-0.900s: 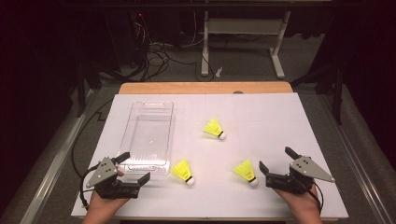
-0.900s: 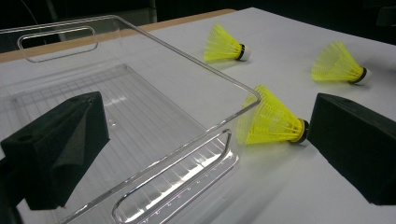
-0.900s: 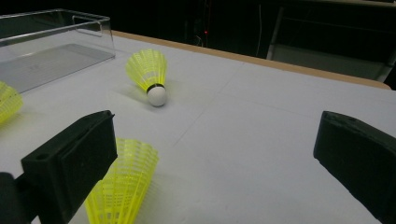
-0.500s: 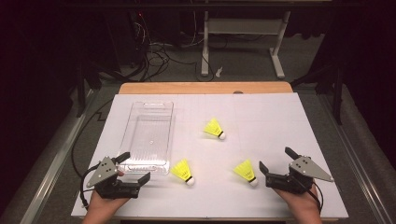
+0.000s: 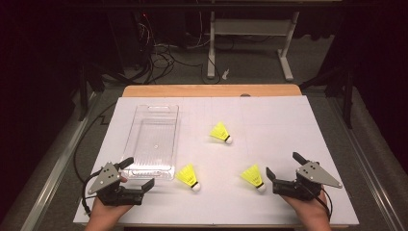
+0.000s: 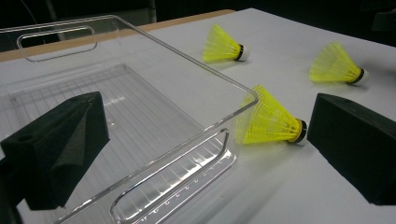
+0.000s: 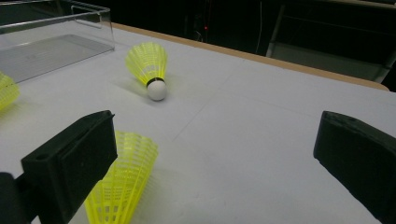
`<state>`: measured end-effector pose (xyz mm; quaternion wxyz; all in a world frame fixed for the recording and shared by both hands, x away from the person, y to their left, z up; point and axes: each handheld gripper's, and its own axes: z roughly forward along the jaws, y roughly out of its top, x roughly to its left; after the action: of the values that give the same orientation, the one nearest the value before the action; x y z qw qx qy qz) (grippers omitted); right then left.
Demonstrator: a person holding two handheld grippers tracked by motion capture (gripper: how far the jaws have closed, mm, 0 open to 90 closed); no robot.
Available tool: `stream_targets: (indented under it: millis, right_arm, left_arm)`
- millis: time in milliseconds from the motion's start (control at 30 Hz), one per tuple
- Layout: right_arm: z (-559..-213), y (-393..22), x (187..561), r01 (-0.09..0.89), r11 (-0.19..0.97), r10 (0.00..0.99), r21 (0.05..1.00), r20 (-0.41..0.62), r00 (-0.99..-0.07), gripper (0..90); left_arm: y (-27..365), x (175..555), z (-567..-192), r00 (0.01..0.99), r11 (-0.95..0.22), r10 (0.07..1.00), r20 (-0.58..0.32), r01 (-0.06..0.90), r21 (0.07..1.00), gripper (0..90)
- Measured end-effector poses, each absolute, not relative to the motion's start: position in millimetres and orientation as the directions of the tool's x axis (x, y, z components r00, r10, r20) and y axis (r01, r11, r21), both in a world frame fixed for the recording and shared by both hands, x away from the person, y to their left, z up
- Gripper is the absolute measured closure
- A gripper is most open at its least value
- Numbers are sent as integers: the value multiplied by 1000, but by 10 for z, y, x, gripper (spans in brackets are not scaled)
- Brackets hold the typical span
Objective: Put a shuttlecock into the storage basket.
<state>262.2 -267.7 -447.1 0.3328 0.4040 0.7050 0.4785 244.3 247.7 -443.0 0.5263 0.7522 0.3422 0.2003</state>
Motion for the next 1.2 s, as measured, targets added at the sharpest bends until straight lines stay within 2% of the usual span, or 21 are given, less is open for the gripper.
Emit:
stream_targets:
  millis: [833, 1200]
  right_arm:
    - [-4519, -2553, 2636, 283, 265, 878, 922, -109, -466, 1]
    - [-4515, -2552, 2643, 277, 276, 869, 921, -116, -482, 1]
  left_arm:
    - [2328, 2392, -4447, 719, -335, 695, 6, 317, 887, 7]
    - [2417, 2419, -4365, 703, -342, 711, -10, 359, 869, 7]
